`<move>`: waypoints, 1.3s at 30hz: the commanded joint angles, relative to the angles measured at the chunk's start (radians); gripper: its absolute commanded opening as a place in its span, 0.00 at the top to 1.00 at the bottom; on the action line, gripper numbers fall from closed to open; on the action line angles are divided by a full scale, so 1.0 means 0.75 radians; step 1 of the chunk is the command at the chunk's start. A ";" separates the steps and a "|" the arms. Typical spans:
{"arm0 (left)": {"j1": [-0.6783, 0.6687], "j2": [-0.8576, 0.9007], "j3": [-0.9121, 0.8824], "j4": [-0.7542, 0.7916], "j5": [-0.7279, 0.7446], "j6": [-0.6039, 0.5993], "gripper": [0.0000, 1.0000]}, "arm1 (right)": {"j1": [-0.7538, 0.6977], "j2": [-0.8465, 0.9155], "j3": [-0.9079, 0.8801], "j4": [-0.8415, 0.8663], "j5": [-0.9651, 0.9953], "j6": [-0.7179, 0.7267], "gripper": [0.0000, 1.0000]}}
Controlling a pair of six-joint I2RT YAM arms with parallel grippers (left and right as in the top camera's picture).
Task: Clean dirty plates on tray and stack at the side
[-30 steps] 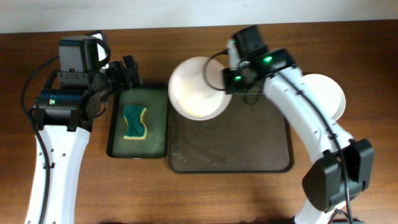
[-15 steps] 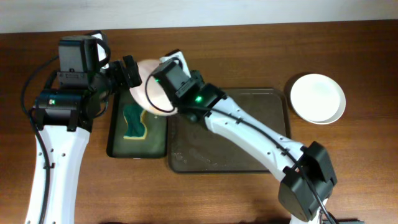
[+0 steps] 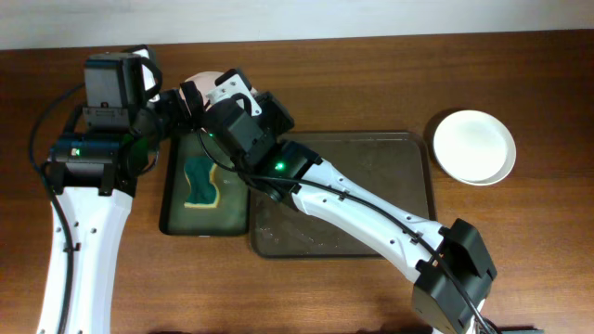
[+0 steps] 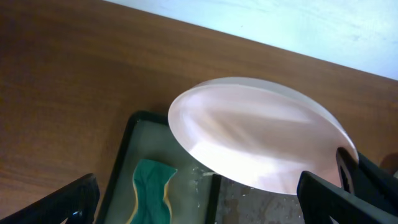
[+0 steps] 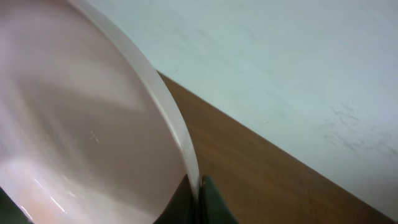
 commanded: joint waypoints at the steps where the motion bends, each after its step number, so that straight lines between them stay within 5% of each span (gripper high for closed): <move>1: -0.004 0.003 -0.005 -0.007 0.015 0.022 0.00 | 0.016 -0.008 0.014 0.061 0.014 -0.066 0.96; 11: -0.004 0.003 -0.005 -0.007 0.015 0.022 0.01 | -0.009 -0.008 0.013 0.052 0.049 0.125 0.96; 17: -0.004 0.003 -0.005 -0.007 0.015 0.022 0.01 | -0.174 -0.008 0.013 -0.166 -0.580 0.428 0.96; 23: -0.004 0.003 -0.005 -0.007 0.015 0.022 0.01 | -0.529 -0.009 0.014 -0.346 -1.338 0.491 0.96; 26: -0.004 0.003 -0.005 -0.007 0.015 0.022 0.01 | -0.710 -0.011 0.014 -0.446 -1.514 0.491 0.96; 39: -0.004 0.003 -0.005 -0.007 0.015 0.022 0.00 | -1.680 -0.010 0.013 -0.880 -1.480 0.476 0.96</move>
